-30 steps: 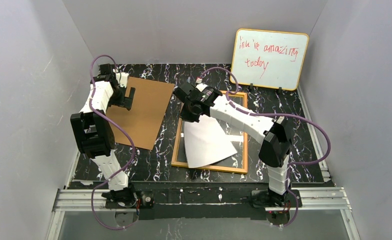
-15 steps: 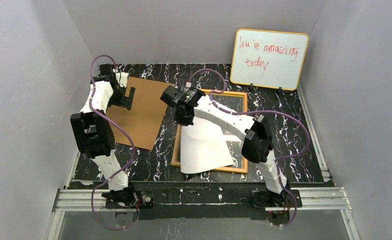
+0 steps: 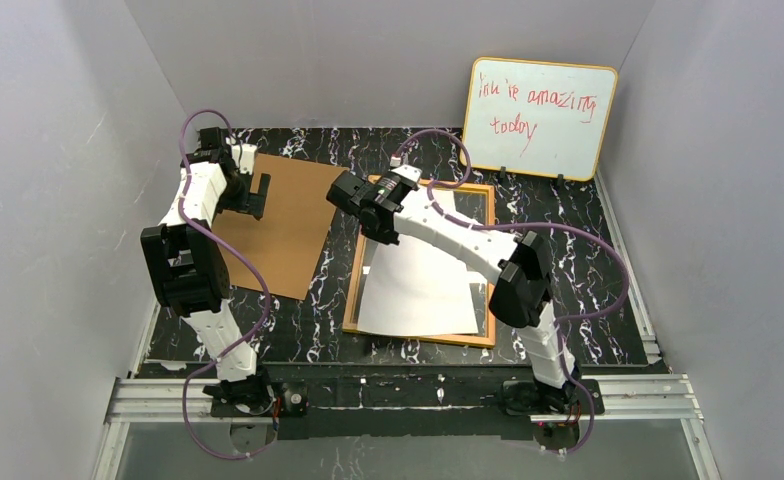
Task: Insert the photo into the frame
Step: Turn over the photo from the photo frame.
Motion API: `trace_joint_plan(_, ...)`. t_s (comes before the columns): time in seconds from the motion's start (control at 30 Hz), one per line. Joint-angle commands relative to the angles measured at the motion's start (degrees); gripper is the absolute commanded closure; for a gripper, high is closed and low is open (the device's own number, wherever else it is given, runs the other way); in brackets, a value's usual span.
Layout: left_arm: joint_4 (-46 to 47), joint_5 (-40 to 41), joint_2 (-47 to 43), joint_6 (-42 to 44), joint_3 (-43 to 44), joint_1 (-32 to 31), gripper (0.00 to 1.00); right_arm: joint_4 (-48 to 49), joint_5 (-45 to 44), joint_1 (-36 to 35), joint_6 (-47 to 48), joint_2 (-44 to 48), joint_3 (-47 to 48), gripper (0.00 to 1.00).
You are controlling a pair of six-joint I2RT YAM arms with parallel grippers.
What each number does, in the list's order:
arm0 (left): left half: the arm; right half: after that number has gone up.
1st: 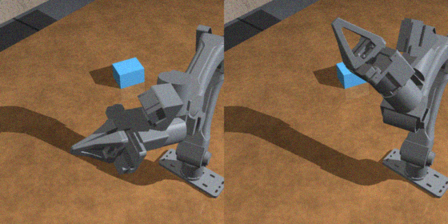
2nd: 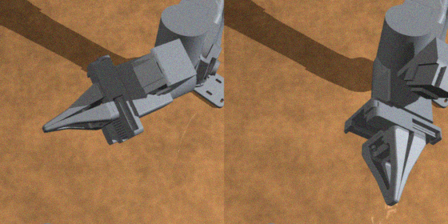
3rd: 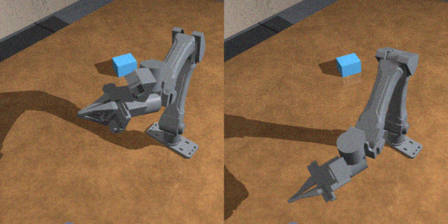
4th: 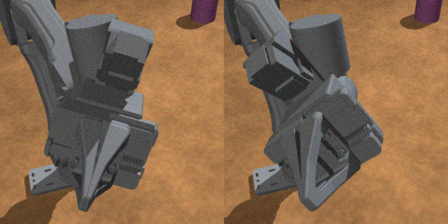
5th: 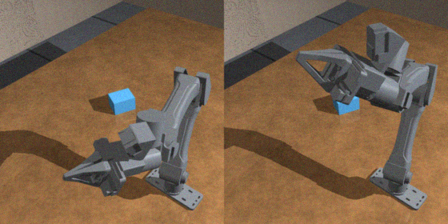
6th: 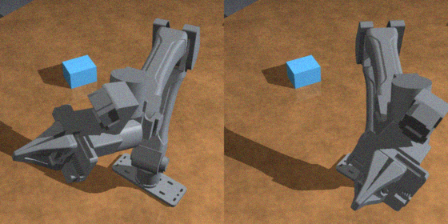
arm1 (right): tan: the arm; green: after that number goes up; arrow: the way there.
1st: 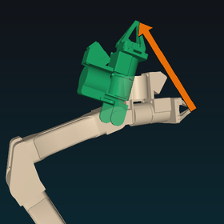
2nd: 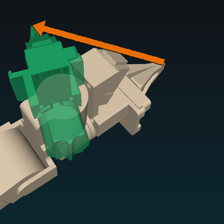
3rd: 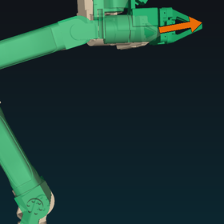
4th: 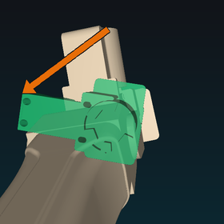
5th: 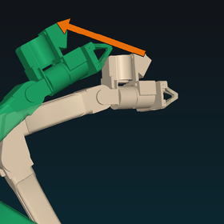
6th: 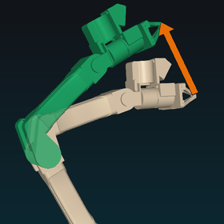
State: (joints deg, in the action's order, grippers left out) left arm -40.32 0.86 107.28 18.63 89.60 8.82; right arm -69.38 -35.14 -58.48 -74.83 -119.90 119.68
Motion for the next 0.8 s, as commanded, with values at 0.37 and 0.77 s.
trace_joint_plan(0.37, -0.51, -2.29, 0.12, -0.04, 0.94, -0.16, 0.02, -2.65, -4.65, 5.13, -1.53, -3.40, 1.61, 0.99)
trace_joint_plan(0.77, -0.25, -1.97, 0.32, 0.22, 0.71, -0.07, 0.02, -0.75, -2.09, 6.50, -0.25, -4.30, -0.54, 0.99)
